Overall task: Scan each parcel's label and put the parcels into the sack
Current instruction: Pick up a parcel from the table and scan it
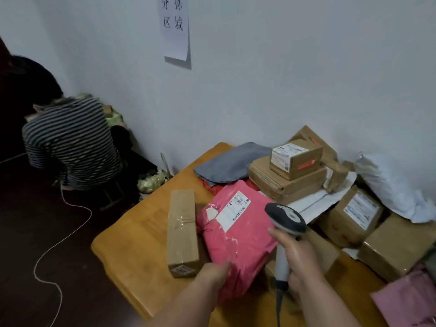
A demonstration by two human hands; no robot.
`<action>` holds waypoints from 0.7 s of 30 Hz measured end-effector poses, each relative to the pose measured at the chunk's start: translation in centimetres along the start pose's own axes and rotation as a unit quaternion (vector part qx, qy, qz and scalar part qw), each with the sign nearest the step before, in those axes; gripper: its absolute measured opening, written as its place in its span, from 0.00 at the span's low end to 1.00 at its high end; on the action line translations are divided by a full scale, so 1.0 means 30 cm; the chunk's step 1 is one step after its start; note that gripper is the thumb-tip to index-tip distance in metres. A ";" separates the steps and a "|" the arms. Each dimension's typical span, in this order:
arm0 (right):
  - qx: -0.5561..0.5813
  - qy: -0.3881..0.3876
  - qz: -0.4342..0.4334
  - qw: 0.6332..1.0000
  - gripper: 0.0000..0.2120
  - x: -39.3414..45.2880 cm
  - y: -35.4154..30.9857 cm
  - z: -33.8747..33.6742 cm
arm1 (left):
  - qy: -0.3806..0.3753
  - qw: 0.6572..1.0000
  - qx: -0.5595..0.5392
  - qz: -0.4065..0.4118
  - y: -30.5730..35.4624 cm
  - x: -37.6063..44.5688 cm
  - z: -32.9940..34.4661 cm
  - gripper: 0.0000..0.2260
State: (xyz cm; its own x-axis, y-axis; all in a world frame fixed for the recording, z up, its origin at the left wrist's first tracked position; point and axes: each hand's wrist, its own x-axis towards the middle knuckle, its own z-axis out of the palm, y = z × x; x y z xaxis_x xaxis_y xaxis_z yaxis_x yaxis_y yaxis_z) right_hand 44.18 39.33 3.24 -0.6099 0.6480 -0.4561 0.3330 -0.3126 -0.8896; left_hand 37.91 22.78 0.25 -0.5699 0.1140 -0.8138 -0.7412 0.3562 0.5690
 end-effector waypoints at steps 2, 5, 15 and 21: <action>0.009 0.006 0.016 1.000 0.27 0.022 0.019 0.023 | -0.031 0.999 -0.035 -0.020 0.005 0.021 0.005 0.09; 0.036 0.020 0.024 0.999 0.26 0.042 0.039 0.050 | -0.051 0.993 -0.088 -0.052 0.020 0.055 0.005 0.10; 0.107 0.071 -0.031 0.991 0.25 -0.032 0.062 0.042 | -0.203 0.953 -0.215 -0.067 0.072 0.111 -0.002 0.22; 0.168 0.108 -0.054 0.978 0.37 -0.139 0.038 -0.009 | -0.230 0.948 -0.196 0.097 0.089 0.015 -0.019 0.23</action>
State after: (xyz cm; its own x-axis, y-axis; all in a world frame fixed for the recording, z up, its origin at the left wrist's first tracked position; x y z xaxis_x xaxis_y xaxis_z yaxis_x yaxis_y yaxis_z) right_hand 47.30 36.45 4.14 -0.4498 0.8105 -0.3752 -0.0029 -0.4214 -0.9069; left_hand 35.46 23.25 1.46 -0.5612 0.5669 -0.6031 -0.7638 -0.0741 0.6411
